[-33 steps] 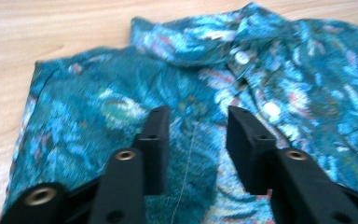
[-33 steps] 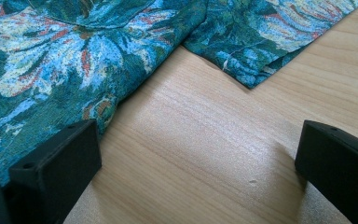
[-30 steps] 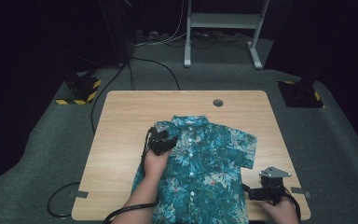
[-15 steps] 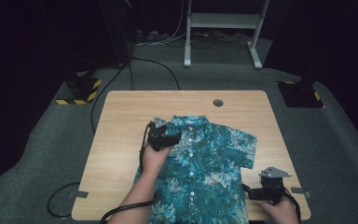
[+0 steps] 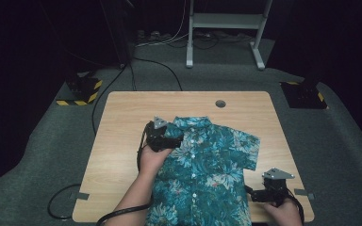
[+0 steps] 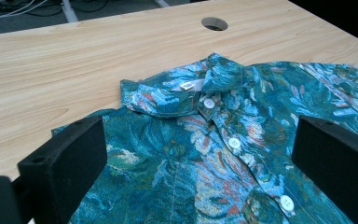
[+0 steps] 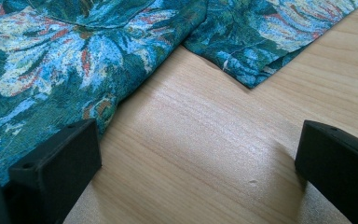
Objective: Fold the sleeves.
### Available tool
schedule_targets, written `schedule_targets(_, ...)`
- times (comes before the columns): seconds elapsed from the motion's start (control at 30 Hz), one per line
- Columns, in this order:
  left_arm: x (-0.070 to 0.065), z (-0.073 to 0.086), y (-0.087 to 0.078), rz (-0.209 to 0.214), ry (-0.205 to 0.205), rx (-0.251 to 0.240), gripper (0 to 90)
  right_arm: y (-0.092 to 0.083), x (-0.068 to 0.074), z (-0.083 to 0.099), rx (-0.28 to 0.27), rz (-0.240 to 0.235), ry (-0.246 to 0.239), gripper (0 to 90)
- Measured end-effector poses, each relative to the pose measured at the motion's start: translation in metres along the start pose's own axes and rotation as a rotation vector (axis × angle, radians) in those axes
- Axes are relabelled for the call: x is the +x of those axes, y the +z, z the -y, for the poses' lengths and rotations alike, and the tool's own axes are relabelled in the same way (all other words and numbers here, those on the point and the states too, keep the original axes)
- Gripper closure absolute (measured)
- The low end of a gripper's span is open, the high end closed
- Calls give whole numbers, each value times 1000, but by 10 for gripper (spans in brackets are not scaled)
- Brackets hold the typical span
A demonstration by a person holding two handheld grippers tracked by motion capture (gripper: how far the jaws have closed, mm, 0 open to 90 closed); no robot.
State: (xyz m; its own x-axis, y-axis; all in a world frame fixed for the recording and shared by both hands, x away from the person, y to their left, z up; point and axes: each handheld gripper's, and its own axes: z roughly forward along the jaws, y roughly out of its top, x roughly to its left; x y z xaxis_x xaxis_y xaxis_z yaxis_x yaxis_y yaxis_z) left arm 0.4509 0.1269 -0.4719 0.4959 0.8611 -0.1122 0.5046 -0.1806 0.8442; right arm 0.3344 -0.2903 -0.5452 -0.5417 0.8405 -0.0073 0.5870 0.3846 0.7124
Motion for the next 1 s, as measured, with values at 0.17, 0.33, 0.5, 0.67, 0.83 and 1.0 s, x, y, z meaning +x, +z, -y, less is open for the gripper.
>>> schedule_targets(0.17,2,2,-5,9,5,2,31,0,0,0,0,0,0,0)
schedule_targets(0.33,5,7,-9,24,16,4,12,0,0,0,0,0,0,0)
schedule_targets(0.5,8,13,-13,34,18,8,4,0,0,0,0,0,0,0)
schedule_targets(0.67,10,20,-18,46,18,2,4,0,0,0,0,0,0,0)
schedule_targets(0.83,13,27,-22,50,11,4,4,0,0,0,0,0,0,0)
schedule_targets(1.0,16,35,-29,61,-2,4,4,0,0,0,0,0,0,0)
